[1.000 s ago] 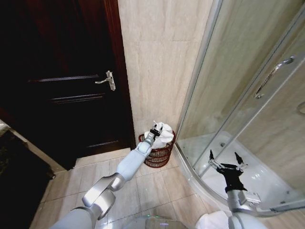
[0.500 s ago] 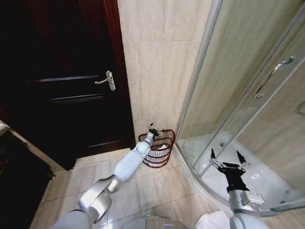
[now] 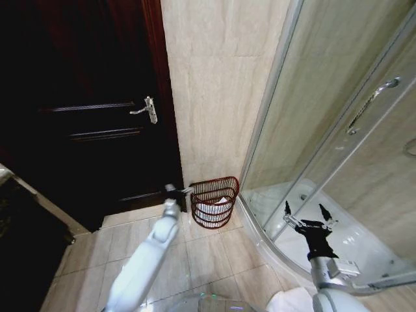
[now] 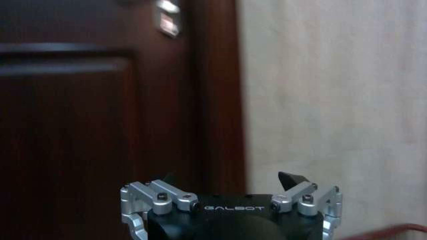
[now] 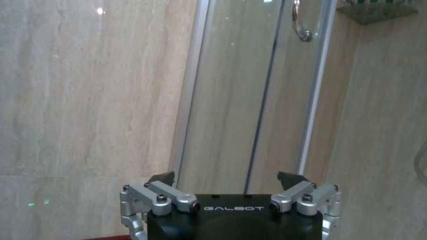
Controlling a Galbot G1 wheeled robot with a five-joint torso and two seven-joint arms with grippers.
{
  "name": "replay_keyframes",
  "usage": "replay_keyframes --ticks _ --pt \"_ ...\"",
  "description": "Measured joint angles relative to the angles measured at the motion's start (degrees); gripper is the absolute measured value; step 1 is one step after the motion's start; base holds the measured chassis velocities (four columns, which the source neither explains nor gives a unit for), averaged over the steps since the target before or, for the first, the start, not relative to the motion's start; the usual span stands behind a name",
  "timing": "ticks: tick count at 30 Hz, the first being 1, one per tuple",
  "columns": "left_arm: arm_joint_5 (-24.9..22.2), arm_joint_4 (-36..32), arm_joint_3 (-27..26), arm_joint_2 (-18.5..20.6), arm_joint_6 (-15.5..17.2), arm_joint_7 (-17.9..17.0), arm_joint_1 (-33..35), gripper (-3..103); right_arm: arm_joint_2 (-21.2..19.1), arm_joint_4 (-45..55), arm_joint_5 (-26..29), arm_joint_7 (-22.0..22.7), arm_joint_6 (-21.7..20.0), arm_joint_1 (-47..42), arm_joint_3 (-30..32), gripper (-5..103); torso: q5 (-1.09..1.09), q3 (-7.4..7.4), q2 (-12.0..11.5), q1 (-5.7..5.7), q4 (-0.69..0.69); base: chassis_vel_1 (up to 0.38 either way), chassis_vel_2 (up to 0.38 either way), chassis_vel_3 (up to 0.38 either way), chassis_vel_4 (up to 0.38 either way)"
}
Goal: Discard the used towel into the hamper.
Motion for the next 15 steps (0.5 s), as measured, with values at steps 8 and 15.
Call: replay_keyframes --ticks 8,15 --pt "-3.2 -13.6 -11.9 -0.4 1.8 2.6 12.5 100 -0.1 -0.5 1.2 -3.6 1.4 -0.1 0.4 100 0.01 0.0 0.0 0.0 -0.03 0.0 0.0 0.0 0.0" --pt "-2.1 -17.8 -13.8 -1.7 2.6 3.8 17.9 100 -0.1 0.8 1.9 -5.5 2.0 -0.2 -0.7 100 0.01 0.0 0.0 -0.01 -0.01 0.0 0.0 0.0 0.0"
